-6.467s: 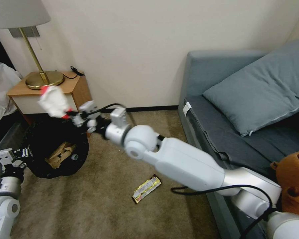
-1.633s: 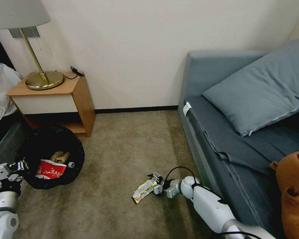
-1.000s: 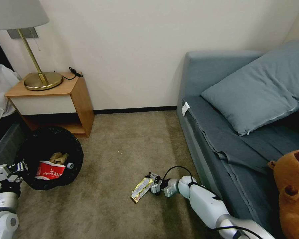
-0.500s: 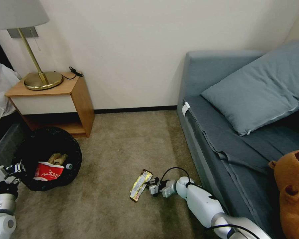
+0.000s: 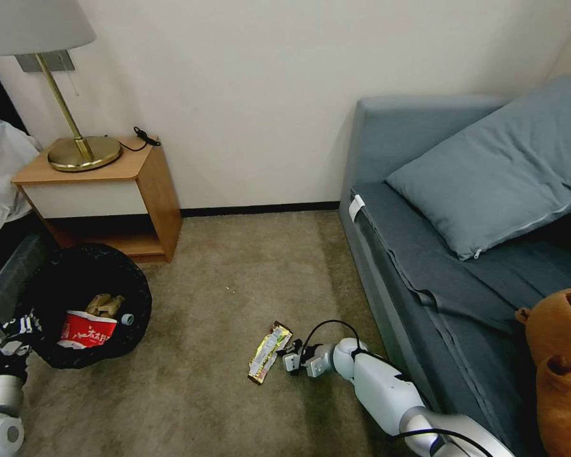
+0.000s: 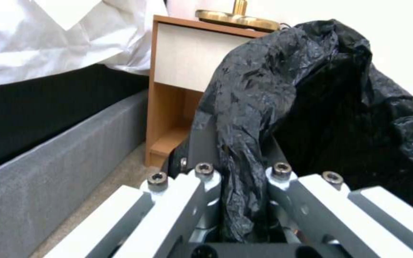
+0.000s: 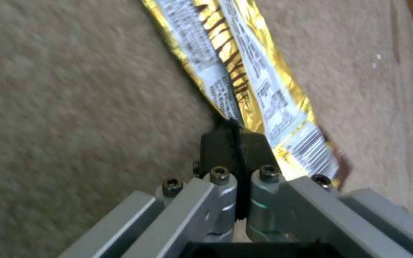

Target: Pick up the trash bin, then pick up the garbage on the floor and place it into the trash bin.

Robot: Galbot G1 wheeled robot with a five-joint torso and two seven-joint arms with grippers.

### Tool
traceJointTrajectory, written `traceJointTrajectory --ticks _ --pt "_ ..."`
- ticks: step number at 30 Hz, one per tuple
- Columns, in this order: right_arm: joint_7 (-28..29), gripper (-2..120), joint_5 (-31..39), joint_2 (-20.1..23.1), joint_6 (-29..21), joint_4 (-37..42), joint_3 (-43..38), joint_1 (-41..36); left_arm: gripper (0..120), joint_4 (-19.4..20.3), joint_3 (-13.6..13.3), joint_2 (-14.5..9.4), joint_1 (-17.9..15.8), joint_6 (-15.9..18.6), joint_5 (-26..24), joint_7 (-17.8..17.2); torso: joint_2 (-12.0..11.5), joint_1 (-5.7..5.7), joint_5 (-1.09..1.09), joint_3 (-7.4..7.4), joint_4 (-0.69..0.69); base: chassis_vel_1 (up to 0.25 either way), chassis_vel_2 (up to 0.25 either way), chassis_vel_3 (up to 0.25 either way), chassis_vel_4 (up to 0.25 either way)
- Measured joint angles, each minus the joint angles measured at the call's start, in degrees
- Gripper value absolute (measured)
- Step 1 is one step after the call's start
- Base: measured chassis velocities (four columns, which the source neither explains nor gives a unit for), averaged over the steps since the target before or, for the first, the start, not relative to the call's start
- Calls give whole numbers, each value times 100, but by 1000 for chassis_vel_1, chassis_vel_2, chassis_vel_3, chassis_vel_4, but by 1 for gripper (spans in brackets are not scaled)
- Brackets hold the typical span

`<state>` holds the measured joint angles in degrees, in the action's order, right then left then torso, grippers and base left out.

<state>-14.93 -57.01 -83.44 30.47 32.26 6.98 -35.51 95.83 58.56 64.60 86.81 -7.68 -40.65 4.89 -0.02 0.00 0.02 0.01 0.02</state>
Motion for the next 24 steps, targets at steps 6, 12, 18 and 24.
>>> traceJointTrajectory --ticks 6,12,18,24 --pt "2 0 18 15 40 41 -94 22 6 5 0 16 -13 0 14 -1 0 0 -2 0 -1 0 0 0 0" --pt "-3 0 145 158 172 382 -273 123 6 54 -16 50 -38 22 43 -12 0 0 -2 -1 -1 0 0 0 0" --pt "-69 0 323 268 208 766 -363 200 6 67 -33 41 -58 37 44 -15 1 0 -1 -1 -2 0 0 0 0" --pt "-152 0 571 368 207 1142 -437 230 6 94 -66 26 -90 67 49 -16 1 0 -1 -1 -2 0 0 0 0"
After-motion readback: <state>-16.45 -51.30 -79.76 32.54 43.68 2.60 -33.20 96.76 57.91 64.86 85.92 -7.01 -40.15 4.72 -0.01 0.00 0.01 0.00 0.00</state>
